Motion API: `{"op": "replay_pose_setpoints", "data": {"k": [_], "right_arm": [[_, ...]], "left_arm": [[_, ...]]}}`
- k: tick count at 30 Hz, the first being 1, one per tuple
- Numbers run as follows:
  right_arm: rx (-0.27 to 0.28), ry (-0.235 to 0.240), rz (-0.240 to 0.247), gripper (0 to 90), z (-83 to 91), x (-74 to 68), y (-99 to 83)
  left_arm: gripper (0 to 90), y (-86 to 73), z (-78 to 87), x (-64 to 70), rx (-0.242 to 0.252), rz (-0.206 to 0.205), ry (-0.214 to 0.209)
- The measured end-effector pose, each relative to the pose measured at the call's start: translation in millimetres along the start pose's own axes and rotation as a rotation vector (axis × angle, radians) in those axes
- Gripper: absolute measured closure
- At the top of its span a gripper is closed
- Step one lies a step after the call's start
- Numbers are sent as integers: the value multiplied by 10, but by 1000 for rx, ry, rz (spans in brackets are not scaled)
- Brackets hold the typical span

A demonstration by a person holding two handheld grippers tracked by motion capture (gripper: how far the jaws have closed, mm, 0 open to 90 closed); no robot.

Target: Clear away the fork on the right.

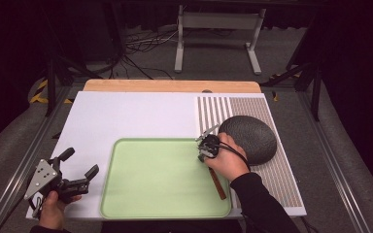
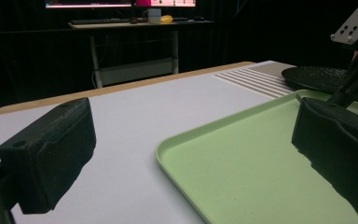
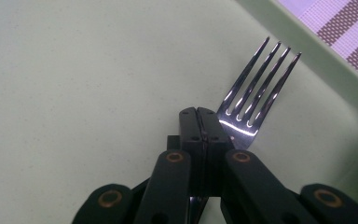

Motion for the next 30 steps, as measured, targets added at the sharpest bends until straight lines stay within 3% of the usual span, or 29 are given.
{"op": "replay_pose_setpoints", "data": {"k": [18,30], "right_arm": [[4,-67,-70,900,65,138,-78],[3,-81,-111,900,95,183,-122]], "left_arm": [[3,-7,-7,3,-3,0,0],[3,-9,-8,4,-5,1,0]]}}
Point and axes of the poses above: each handheld gripper's, and its own axes: z roughly backward along the jaws, y roughly out of its top, x roughly to its right, the point moved 1 cm from there along -z, roughly forward along the jaws, and after that the axes turned 9 degrees about x, right-handed, at the moved point
